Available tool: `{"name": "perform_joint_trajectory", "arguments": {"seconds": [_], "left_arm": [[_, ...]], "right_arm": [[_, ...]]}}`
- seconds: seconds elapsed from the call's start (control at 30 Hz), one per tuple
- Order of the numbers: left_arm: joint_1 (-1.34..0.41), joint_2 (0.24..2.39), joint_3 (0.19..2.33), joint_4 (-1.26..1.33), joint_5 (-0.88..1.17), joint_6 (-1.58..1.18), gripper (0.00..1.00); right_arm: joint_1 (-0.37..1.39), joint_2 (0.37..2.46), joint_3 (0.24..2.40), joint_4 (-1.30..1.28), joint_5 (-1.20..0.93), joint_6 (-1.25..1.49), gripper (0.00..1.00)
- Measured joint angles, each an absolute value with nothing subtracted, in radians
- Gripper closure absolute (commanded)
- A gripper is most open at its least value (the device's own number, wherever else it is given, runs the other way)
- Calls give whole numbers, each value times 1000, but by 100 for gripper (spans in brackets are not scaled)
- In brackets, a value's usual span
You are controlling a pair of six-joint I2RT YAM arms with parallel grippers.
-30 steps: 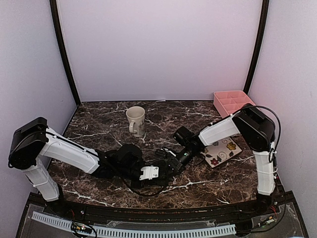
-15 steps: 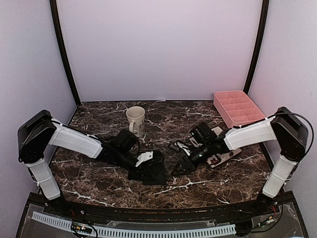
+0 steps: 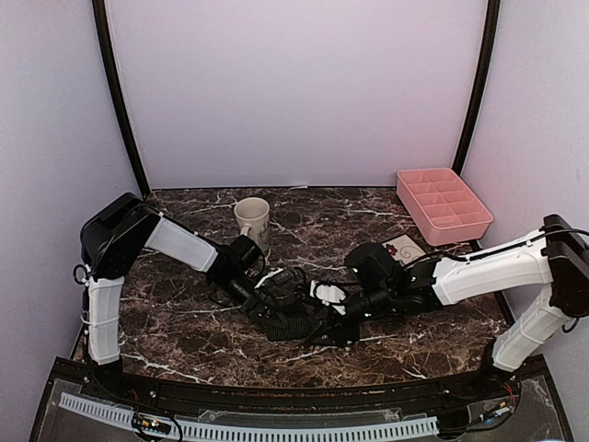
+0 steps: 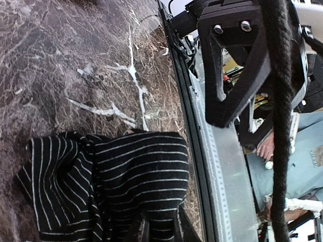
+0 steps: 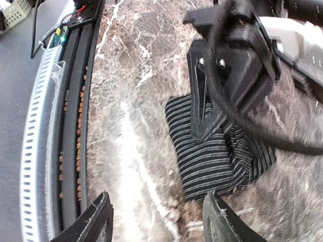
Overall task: Roll the underwear
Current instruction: Roll the underwear at the center of the board.
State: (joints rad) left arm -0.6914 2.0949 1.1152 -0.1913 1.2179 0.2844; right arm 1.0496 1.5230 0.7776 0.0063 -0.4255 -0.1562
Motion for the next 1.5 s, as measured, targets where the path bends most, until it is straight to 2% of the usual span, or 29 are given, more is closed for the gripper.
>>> {"name": "perform_joint_trajectory", "arguments": {"seconds": [0.23, 0.33, 0.37, 0.43, 0.5, 0.53, 0.67, 0.77, 0.9, 1.23, 1.37, 1.5], "left_arm": [[-680, 2133, 1134, -232, 1286, 284, 87], [-675, 2145, 1140, -244, 1304, 284, 87], [-673, 2147, 1141, -246, 1307, 284, 86], [-671, 2149, 1142, -253, 1310, 284, 85], [-670, 2151, 1143, -264, 1313, 284, 79], [-670, 2151, 1143, -266, 1313, 284, 75], [-664, 2148, 1144, -279, 1302, 281, 56], [-658, 2120, 1126, -259, 1264, 273, 49], [-641, 1995, 1022, -187, 1153, 236, 47], [-630, 1486, 700, 103, 796, 176, 46], [-713, 1391, 651, 164, 652, 210, 44], [-846, 1391, 644, 199, 527, 253, 44]], "right_arm": [[1077, 1652, 873, 15, -355, -273, 44], [1081, 1711, 899, 15, -334, -312, 50], [1081, 1723, 904, 16, -330, -321, 55], [1081, 1742, 915, 20, -319, -335, 77], [1080, 1757, 927, 25, -309, -347, 94], [1080, 1760, 929, 25, -308, -353, 100], [1080, 1761, 931, 20, -321, -332, 100], [1073, 1770, 942, -2, -344, -298, 100], [1037, 1790, 973, -41, -424, -218, 100], [896, 1900, 1117, -193, -706, 7, 100], [856, 1983, 1210, -262, -797, 67, 100], [824, 2053, 1281, -306, -870, 113, 100]]}}
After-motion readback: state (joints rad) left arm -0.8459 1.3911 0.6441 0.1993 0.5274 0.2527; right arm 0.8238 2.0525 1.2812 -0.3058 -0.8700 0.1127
